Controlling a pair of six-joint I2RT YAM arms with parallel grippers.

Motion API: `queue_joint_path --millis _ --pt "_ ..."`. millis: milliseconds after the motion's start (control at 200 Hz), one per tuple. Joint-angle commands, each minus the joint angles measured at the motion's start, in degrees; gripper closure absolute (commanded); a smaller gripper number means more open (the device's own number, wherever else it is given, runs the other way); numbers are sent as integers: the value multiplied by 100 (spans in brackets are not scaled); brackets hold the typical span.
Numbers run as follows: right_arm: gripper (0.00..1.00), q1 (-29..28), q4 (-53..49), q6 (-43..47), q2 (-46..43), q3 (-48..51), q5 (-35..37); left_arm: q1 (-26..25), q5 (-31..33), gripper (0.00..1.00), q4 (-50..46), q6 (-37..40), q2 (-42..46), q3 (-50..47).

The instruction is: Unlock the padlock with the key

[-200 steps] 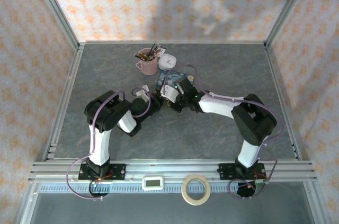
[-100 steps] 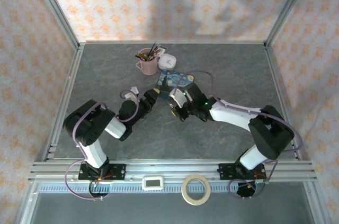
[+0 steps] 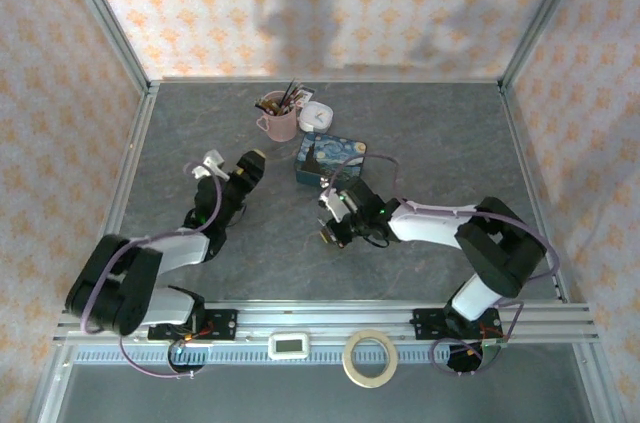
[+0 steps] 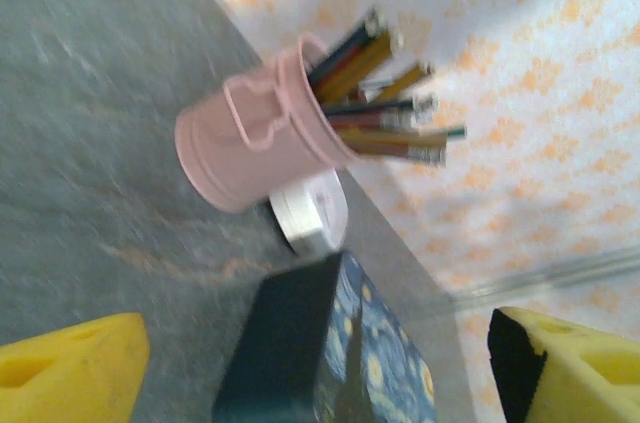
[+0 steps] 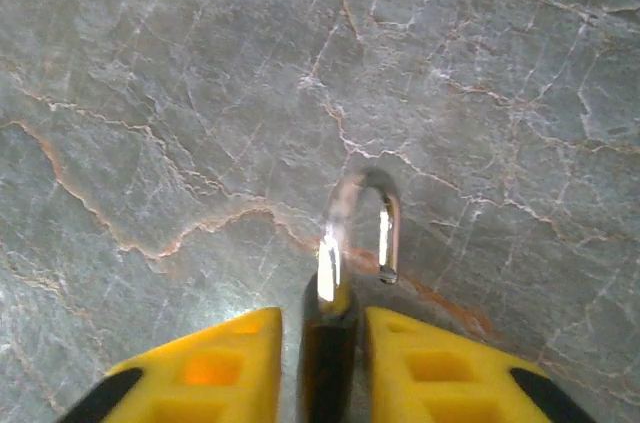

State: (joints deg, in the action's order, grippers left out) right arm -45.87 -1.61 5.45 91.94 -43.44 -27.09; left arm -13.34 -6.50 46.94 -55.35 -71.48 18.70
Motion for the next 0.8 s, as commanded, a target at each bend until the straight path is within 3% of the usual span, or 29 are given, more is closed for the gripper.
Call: queue_joint_path --millis 0,95,255,500,611,796 --pt "66 -1 162 -22 -43 -50 144 316 588 7 -1063 731 586 81" --pt "54 111 168 -51 -272 -75 173 595 1000 1 -1568 1141 1105 155" --pt "52 663 447 -265 -958 8 231 924 1503 1 -1958 1868 1578 387" --pt "49 1971 1104 -597 -2019 276 1977 1034 2411 1 -2107 3294 1227 839" --pt "46 2566 1441 -647 -2028 446 2858 1110 2737 1 -1965 3478 1016 845" --pt "46 3665 2762 -904 -1520 952 3121 1141 2925 1 -1090 3940 526 531"
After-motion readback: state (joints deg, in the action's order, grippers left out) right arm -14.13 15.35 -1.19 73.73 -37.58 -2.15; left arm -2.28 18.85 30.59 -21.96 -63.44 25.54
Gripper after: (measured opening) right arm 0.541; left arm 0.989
